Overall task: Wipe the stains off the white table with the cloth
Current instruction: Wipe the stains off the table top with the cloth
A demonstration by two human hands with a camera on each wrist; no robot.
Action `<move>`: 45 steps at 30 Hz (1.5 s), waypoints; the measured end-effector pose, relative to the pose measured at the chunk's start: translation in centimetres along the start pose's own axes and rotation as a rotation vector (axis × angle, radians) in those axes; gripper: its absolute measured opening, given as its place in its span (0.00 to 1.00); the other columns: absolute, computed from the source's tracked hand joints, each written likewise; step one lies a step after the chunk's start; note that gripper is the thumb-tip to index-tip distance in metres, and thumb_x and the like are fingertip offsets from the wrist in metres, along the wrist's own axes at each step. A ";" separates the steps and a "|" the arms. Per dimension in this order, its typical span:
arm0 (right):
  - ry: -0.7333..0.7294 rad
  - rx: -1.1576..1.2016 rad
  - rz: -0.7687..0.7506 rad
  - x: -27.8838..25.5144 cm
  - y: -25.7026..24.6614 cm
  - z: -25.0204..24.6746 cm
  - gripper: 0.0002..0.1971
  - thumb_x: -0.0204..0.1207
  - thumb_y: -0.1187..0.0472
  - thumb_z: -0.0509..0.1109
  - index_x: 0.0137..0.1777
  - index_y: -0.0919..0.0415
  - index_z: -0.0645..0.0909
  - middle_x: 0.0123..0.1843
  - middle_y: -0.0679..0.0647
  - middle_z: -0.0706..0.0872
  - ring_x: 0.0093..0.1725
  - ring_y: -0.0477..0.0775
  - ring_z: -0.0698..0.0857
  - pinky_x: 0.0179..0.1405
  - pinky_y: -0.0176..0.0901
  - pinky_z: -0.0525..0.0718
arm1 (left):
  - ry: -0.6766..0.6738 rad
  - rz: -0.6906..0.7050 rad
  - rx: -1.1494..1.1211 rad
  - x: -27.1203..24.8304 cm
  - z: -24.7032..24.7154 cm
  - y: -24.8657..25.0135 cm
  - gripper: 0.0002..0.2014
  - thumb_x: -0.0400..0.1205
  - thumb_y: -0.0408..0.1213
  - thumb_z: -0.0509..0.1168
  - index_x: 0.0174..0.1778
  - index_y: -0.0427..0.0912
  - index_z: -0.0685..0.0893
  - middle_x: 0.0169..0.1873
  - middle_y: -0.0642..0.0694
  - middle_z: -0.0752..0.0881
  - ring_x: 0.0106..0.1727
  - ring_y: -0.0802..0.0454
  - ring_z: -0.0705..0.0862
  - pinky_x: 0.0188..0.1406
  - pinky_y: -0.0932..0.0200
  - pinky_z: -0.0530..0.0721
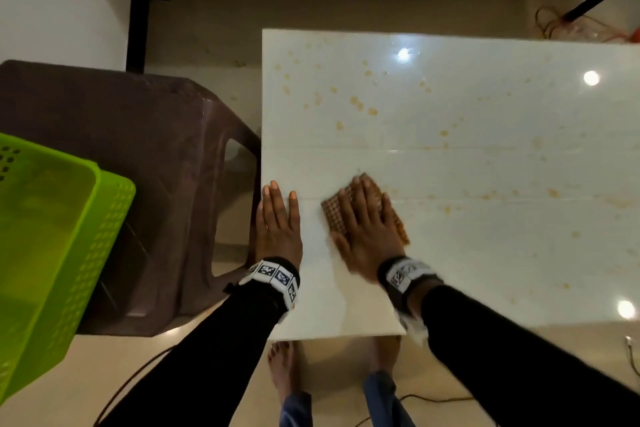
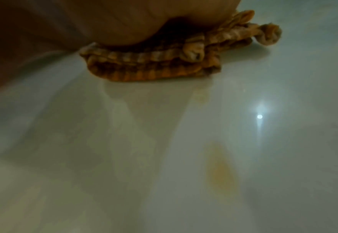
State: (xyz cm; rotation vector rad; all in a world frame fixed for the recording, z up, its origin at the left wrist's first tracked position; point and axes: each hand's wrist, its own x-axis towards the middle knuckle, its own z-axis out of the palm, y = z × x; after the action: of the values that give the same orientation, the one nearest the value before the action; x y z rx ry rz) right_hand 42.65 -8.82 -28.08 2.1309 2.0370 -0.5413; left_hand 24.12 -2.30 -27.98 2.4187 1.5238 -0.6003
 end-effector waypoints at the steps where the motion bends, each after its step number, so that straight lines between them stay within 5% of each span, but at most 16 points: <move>1: 0.028 0.025 0.057 2.4 0.5 -1.0 0.40 0.88 0.38 0.45 0.93 0.64 0.48 0.93 0.69 0.44 0.93 0.72 0.43 0.86 0.80 0.54 | 0.017 -0.003 -0.016 0.1 0.4 0.2 0.30 0.81 0.25 0.23 0.82 0.29 0.28 0.83 0.19 0.42 0.86 0.23 0.46 0.85 0.34 0.46; 4: 0.088 0.103 0.240 7.6 1.6 -2.6 0.42 0.86 0.35 0.40 0.93 0.63 0.47 0.94 0.68 0.43 0.93 0.69 0.42 0.89 0.76 0.44 | 0.067 0.022 0.010 0.2 1.0 0.0 0.31 0.82 0.26 0.30 0.83 0.28 0.34 0.83 0.19 0.48 0.86 0.22 0.49 0.85 0.34 0.49; 6: 0.136 0.103 0.270 6.1 0.8 -2.1 0.41 0.88 0.36 0.43 0.93 0.63 0.47 0.94 0.68 0.45 0.93 0.69 0.43 0.88 0.77 0.45 | 0.080 0.019 -0.020 0.0 0.8 0.0 0.32 0.82 0.26 0.34 0.84 0.28 0.37 0.83 0.18 0.48 0.85 0.21 0.49 0.85 0.34 0.50; 13: -0.013 0.036 0.070 -14.5 -2.2 5.1 0.39 0.90 0.41 0.47 0.92 0.66 0.51 0.93 0.70 0.42 0.93 0.72 0.45 0.86 0.80 0.54 | -0.054 -0.024 0.105 -0.3 -0.6 1.3 0.34 0.87 0.28 0.42 0.80 0.27 0.25 0.83 0.19 0.38 0.86 0.23 0.42 0.85 0.35 0.49; 17: 0.017 -0.002 0.067 -8.5 0.7 3.2 0.39 0.89 0.41 0.48 0.92 0.66 0.53 0.93 0.71 0.44 0.93 0.73 0.44 0.87 0.79 0.53 | -0.095 -0.081 0.200 -0.3 -1.1 2.1 0.34 0.88 0.30 0.44 0.81 0.26 0.27 0.84 0.20 0.41 0.86 0.24 0.45 0.85 0.38 0.55; 20: 0.103 0.088 0.261 -2.3 2.4 0.7 0.39 0.90 0.41 0.49 0.93 0.65 0.49 0.93 0.70 0.46 0.93 0.72 0.44 0.90 0.73 0.47 | -0.088 -0.059 0.234 -0.4 -0.9 1.8 0.33 0.87 0.28 0.42 0.85 0.28 0.32 0.84 0.20 0.42 0.86 0.23 0.45 0.85 0.37 0.56; 23: 0.180 0.156 0.363 -3.0 0.1 1.1 0.38 0.91 0.42 0.48 0.93 0.65 0.47 0.94 0.69 0.44 0.93 0.69 0.43 0.91 0.70 0.47 | -0.068 -0.043 0.264 -0.3 -0.7 1.7 0.33 0.87 0.26 0.42 0.85 0.28 0.32 0.84 0.20 0.43 0.86 0.23 0.46 0.86 0.37 0.57; 28: 0.001 0.128 0.123 -14.1 -6.1 5.6 0.39 0.91 0.43 0.49 0.93 0.66 0.41 0.93 0.68 0.37 0.93 0.69 0.38 0.91 0.71 0.48 | -0.054 -0.047 0.240 -0.4 -0.6 1.6 0.34 0.88 0.27 0.47 0.85 0.27 0.33 0.84 0.19 0.44 0.86 0.23 0.47 0.85 0.38 0.60; 32: 0.023 0.070 0.022 -13.5 -1.7 5.4 0.40 0.90 0.41 0.51 0.93 0.63 0.46 0.94 0.66 0.42 0.93 0.67 0.41 0.90 0.67 0.49 | -0.028 -0.022 0.243 -0.3 -0.6 1.5 0.38 0.89 0.31 0.53 0.84 0.26 0.32 0.83 0.18 0.41 0.86 0.22 0.44 0.86 0.36 0.57; 34: 0.056 0.069 0.156 -13.1 2.5 4.6 0.40 0.89 0.40 0.53 0.93 0.63 0.48 0.94 0.66 0.44 0.93 0.66 0.45 0.91 0.66 0.50 | -0.047 -0.025 0.293 -0.3 -0.7 1.5 0.44 0.87 0.34 0.60 0.84 0.25 0.32 0.83 0.17 0.42 0.86 0.21 0.45 0.86 0.35 0.55; 37: 0.114 0.107 0.419 -14.2 6.3 4.0 0.39 0.90 0.40 0.49 0.93 0.63 0.47 0.94 0.66 0.44 0.94 0.67 0.45 0.92 0.66 0.49 | -0.025 -0.019 0.310 -0.3 -0.5 1.5 0.36 0.88 0.28 0.50 0.84 0.24 0.33 0.83 0.17 0.45 0.86 0.21 0.48 0.85 0.36 0.60; 40: 0.150 0.171 0.556 -13.7 2.4 4.5 0.39 0.90 0.40 0.46 0.93 0.65 0.46 0.94 0.69 0.43 0.93 0.69 0.44 0.92 0.68 0.45 | -0.026 -0.015 0.312 -0.4 -0.6 1.5 0.36 0.88 0.28 0.51 0.83 0.23 0.33 0.82 0.16 0.46 0.85 0.21 0.49 0.84 0.36 0.62; 43: 0.058 0.159 0.194 -14.0 -3.5 5.9 0.39 0.90 0.40 0.47 0.93 0.64 0.43 0.93 0.68 0.42 0.93 0.69 0.43 0.91 0.67 0.45 | -0.090 -0.071 0.335 -0.4 -1.2 1.7 0.54 0.83 0.42 0.67 0.82 0.23 0.29 0.82 0.17 0.44 0.86 0.22 0.48 0.85 0.36 0.57; 45: 0.057 0.092 -0.097 -14.1 -2.7 6.2 0.40 0.91 0.40 0.51 0.93 0.65 0.47 0.94 0.67 0.45 0.93 0.68 0.44 0.91 0.68 0.52 | -0.115 -0.067 0.321 -0.5 -1.6 2.1 0.54 0.83 0.41 0.70 0.85 0.25 0.33 0.83 0.17 0.42 0.86 0.22 0.45 0.86 0.34 0.54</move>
State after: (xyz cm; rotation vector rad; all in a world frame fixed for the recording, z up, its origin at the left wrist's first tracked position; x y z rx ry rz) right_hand 38.78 -23.98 -28.46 2.1296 2.1965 -0.6054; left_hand 26.12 -2.98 -26.43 2.5107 1.5692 -1.0512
